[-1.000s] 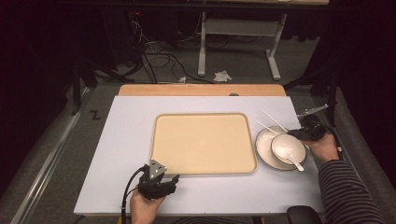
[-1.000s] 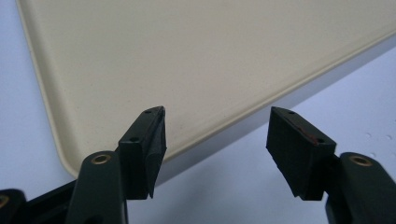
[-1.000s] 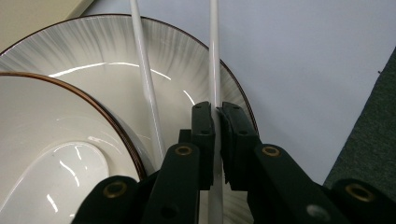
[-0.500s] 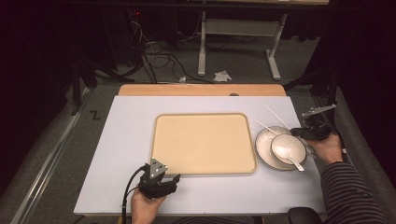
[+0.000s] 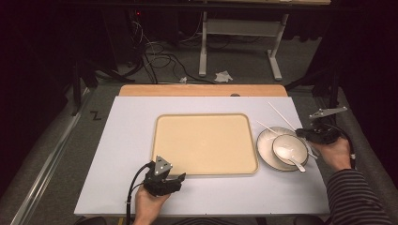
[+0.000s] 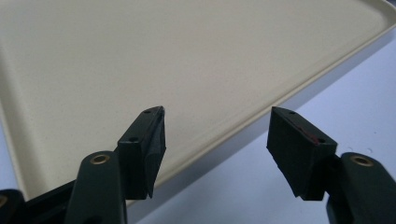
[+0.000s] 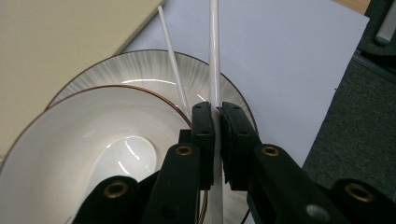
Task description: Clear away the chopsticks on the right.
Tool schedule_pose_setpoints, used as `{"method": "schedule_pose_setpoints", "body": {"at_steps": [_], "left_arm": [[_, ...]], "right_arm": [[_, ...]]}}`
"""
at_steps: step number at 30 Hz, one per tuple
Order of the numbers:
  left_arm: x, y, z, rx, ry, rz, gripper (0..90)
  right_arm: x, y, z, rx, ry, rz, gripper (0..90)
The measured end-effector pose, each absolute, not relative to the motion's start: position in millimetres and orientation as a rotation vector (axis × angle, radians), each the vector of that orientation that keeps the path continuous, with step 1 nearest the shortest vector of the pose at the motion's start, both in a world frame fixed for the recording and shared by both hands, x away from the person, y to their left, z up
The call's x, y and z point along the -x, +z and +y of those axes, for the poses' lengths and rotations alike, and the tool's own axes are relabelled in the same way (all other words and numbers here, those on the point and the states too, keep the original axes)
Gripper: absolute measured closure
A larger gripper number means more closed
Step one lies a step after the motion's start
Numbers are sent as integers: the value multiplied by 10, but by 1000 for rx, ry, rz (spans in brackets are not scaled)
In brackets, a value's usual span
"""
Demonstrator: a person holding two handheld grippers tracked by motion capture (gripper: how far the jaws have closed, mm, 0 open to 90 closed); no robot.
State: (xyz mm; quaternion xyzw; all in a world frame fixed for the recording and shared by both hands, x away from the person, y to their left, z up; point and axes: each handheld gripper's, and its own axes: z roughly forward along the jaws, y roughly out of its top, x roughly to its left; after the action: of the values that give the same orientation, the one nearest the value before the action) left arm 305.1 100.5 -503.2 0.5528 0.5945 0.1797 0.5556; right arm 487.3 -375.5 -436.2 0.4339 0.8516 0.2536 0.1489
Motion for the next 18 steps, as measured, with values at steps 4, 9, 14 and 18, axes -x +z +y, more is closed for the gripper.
{"method": "schedule_pose_setpoints", "body": {"at_steps": [4, 9, 14, 18], "left_arm": [[-3076, -5032, 988, -1308, 410, 1397, 375], [-3107, -5022, 962, -1307, 389, 1386, 374], [-3136, -5017, 933, -1324, 372, 1370, 374], [-3155, -5007, 898, -1329, 364, 1353, 374]], "right_arm": [[-4806, -4295, -3746, -1218, 747, 2430, 864], [-4721, -4221, -3729, -1210, 756, 2412, 863], [-4614, -4129, -3717, -1218, 779, 2397, 863], [-4512, -4044, -3725, -1223, 804, 2369, 863]]}}
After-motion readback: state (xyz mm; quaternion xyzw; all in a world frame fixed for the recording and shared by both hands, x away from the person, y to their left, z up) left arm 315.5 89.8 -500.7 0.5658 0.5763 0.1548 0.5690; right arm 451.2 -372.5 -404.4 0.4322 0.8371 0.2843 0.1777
